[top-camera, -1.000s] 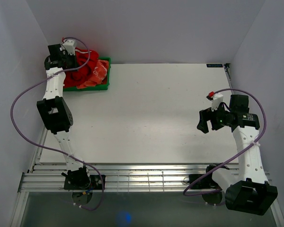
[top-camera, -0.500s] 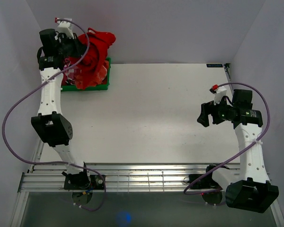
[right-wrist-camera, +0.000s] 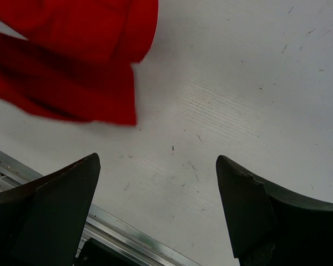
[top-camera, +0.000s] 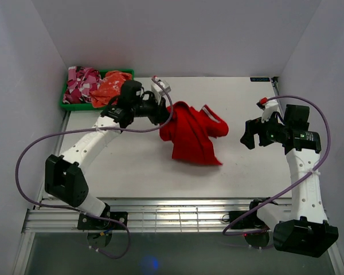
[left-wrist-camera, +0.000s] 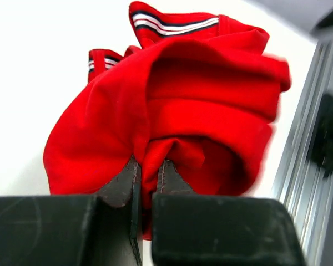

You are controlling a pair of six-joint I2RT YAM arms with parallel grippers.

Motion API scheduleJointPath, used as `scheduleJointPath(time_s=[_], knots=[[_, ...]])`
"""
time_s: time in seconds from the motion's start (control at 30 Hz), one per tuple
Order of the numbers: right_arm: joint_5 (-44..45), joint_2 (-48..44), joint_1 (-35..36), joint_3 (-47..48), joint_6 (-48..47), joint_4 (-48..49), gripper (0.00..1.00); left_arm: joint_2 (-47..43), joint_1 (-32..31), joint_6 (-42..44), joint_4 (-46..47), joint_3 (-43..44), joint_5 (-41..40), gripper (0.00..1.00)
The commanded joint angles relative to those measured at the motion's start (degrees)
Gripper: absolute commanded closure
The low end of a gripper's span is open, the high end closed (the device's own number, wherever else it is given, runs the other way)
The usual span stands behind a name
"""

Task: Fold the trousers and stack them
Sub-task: Move the trousers to the center of the board

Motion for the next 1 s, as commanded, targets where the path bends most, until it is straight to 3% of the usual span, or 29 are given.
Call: scheduleJointPath(time_s=[0.0,0.2,0.3,0.37,0.43,0.47,0.5,0.67,0.77,0.87,0.97], knots=[[0.79,-0.25,-0.40,1.74,-1.32,0.41,0.10,0.68,-0.40,7.55,3.07,-8.17,-6.02,1.00],[-1.57,0.97,-0.49,0.33,-5.46,-2.05,0.10,4.02,-1.02,21.09,1.84,-17.24,-12.78,0.98],[-5.17,3.43,-0.49,-0.11,-5.99,-3.37,0.09,2.45,0.29,24.53,4.20,-19.17,-16.48,0.84],[-7.29,4.75,-0.49,-0.55,-5.30,-2.94,0.08,0.96,2.84,23.06,3.43,-18.13,-14.39,0.74],[-10.01,6.60,-0.40,-0.72,-4.59,-2.32,0.07,-0.19,4.51,21.99,-0.78,-14.97,-10.71,0.55],[-10.63,7.30,-0.32,-0.81,-4.24,-2.06,0.07,-1.06,4.60,22.60,-2.27,-14.26,-9.38,0.39],[-11.42,8.87,0.03,-0.55,-3.89,-2.05,0.06,-3.60,4.69,23.73,-4.90,-13.82,-8.15,0.05],[-16.35,13.54,1.88,-0.28,-3.44,-1.88,0.05,-10.65,4.34,28.66,-10.98,-13.64,-4.28,0.02],[-16.61,16.27,3.73,-0.20,-1.34,0.31,0.04,-12.76,2.85,36.82,-18.71,-15.04,-3.04,0.02],[-18.37,18.99,3.99,-0.11,0.07,1.20,0.03,-16.53,-2.23,44.12,-23.20,-19.85,-2.77,0.02],[-19.34,20.67,4.25,-1.07,1.48,2.69,0.02,-20.23,-12.24,48.79,-22.25,-25.91,-5.57,0.02]])
